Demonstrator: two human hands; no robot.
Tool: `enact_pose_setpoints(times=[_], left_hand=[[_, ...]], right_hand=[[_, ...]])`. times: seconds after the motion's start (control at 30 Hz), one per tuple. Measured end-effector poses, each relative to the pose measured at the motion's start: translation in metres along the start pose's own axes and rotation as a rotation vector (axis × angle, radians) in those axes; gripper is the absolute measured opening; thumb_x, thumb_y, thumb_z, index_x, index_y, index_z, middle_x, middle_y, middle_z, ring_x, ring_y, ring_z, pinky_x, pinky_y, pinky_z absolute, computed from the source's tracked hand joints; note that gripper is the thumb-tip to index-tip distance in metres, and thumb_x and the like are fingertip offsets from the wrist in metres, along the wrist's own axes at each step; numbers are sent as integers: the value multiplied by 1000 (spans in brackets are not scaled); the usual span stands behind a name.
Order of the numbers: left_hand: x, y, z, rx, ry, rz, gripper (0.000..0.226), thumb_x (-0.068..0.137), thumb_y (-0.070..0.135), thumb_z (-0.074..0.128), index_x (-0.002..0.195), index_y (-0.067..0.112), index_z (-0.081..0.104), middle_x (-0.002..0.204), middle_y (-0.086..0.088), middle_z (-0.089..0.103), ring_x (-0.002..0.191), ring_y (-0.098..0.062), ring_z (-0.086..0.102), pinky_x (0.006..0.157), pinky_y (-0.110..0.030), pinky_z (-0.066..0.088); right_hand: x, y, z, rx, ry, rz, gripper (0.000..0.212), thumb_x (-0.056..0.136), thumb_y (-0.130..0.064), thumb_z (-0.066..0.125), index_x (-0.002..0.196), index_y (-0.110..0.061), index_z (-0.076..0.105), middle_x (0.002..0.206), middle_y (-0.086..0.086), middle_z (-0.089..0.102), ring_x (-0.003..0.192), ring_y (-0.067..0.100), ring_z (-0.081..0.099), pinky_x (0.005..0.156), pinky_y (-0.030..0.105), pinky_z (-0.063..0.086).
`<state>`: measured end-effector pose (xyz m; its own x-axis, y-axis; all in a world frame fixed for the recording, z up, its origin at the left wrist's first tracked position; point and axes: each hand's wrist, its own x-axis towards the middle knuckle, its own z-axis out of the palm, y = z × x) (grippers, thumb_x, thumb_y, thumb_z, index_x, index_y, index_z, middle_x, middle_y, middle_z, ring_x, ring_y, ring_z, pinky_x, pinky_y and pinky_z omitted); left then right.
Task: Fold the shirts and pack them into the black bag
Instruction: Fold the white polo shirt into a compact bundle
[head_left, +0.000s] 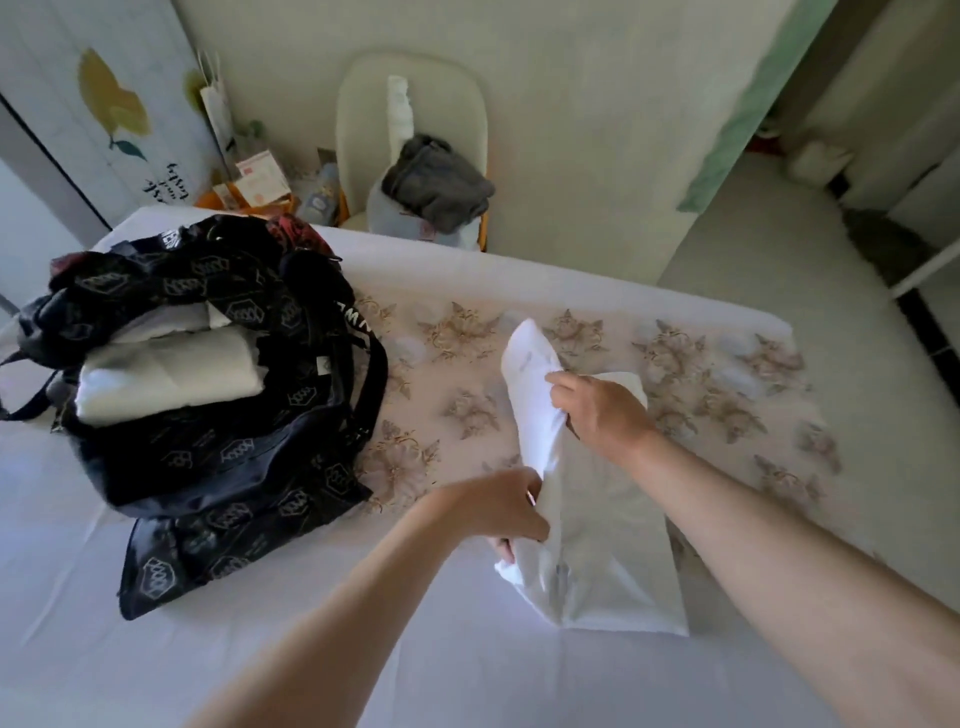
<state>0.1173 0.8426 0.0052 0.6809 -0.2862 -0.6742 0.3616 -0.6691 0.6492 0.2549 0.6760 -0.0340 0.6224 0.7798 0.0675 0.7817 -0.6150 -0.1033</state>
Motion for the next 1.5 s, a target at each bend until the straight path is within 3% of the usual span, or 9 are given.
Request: enact_pose_setpoints(times=[0.23, 0.4, 0.57, 0.77, 0.97, 1.07, 1.2, 1.33, 1.5], left_hand=[[51, 45, 79, -598, -218, 94, 18, 95, 14, 60, 112, 16, 62, 100, -5, 72, 87, -19, 71, 80, -33, 58], [76, 8, 87, 234, 505, 242, 34, 94, 20, 54, 125, 32, 62, 138, 9, 53, 128, -12, 44, 107, -26, 35], [83, -19, 99, 614, 194, 195, 76, 93, 47, 54, 156, 38, 11, 163, 7, -16, 150, -21, -16, 123, -45, 1], [110, 18, 56, 641, 632, 447, 34, 94, 25, 55, 127, 30, 61, 140, 5, 52, 133, -20, 41, 109, -35, 28], [156, 51, 7, 834, 637, 187, 51, 100, 39, 43, 149, 28, 32, 161, -8, 15, 148, -30, 11, 119, -50, 17], [161, 35, 5, 806, 731, 285, 47, 96, 36, 50, 140, 20, 43, 149, -10, 33, 138, -34, 32, 112, -48, 30], [155, 2, 21, 787, 965, 618, 18, 92, 28, 54, 99, 11, 56, 105, -6, 49, 91, -33, 53, 84, -39, 38], [164, -23, 33, 821, 619, 311, 70, 94, 57, 27, 151, 16, 34, 159, -12, 26, 146, -33, 23, 118, -44, 16], [171, -18, 19, 870, 398, 97, 73, 96, 67, 13, 154, 33, -15, 160, -2, -29, 146, -19, -29, 120, -46, -15]], right_hand=[[-125, 48, 19, -57, -368, 532, 55, 92, 0, 46, 143, -21, 46, 164, 13, 12, 148, 36, 20, 114, 51, 30], [-162, 22, 25, 161, -182, 793, 29, 100, -25, 44, 124, -22, 61, 129, 5, 56, 114, 28, 56, 92, 39, 47], [-146, -9, 36, 414, -324, 1033, 54, 88, -60, 55, 129, -24, 54, 123, -4, 63, 112, 22, 61, 86, 31, 47], [-144, -4, 37, 514, -359, 1009, 20, 86, -40, 61, 93, -22, 56, 94, -2, 64, 86, 20, 64, 62, 29, 43], [-136, -2, 34, 900, -337, 1136, 30, 86, -39, 72, 74, -17, 56, 64, -2, 55, 53, 14, 51, 50, 23, 38], [-139, -6, 32, 1228, -495, 1147, 23, 89, -32, 74, 85, -13, 62, 67, -1, 56, 57, 12, 51, 50, 21, 40], [-145, -5, 40, 908, -519, 1048, 26, 81, -42, 71, 78, -19, 60, 78, 1, 68, 71, 18, 66, 58, 25, 46], [-136, -5, 32, 494, -486, 894, 31, 76, -45, 67, 95, -21, 61, 84, -4, 65, 79, 17, 64, 60, 29, 45], [-137, -18, 42, 148, -126, 500, 78, 85, -36, 59, 151, -20, 21, 137, 8, 43, 120, 28, 49, 94, 38, 46]])
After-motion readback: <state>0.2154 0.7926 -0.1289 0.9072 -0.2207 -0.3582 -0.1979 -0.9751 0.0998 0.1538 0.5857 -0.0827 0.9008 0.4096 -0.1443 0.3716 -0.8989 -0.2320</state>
